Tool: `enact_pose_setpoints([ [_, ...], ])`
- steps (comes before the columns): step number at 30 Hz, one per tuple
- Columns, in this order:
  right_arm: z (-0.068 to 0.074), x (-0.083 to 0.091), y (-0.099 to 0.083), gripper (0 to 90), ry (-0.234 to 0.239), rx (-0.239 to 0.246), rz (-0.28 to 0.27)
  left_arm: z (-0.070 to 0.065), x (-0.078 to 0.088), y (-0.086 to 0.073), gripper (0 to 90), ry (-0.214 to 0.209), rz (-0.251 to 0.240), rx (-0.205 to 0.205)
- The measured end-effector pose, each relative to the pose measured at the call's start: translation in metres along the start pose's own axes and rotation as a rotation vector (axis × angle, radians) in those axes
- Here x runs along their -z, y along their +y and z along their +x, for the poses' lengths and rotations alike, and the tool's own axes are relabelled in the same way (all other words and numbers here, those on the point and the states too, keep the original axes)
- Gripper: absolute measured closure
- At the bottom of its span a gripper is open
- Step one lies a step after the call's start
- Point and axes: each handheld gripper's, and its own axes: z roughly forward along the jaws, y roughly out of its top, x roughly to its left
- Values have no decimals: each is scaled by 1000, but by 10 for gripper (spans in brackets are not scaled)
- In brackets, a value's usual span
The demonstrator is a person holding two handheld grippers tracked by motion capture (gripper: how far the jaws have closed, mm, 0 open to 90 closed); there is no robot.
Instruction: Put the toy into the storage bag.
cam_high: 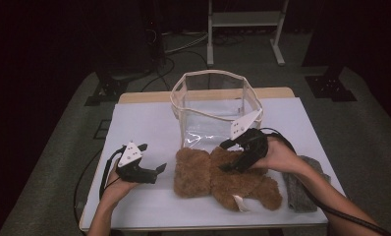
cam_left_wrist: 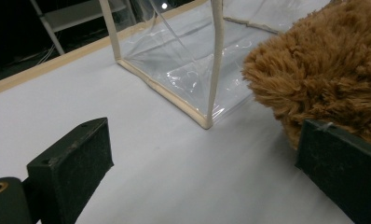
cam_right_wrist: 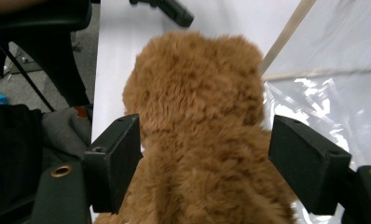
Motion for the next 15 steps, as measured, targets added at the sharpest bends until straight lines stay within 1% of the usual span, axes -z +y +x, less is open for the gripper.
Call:
enact_pose_setpoints([
  [5,1,-14,-10,218,-21,2,47,0,-2,-2,31,-4,7,2],
  [9,1,-20,-18,201,-34,7,72,-1,-3,-2,31,-8,19,-11],
  [11,2,-24,-23,184,-37,20,72,-1,-3,-2,31,-9,16,-8],
  [13,4,-25,-25,178,-43,18,70,-1,-3,-2,31,-9,14,-5],
  [15,5,-26,-26,174,-53,36,75,-1,-3,-2,31,-7,13,-2],
])
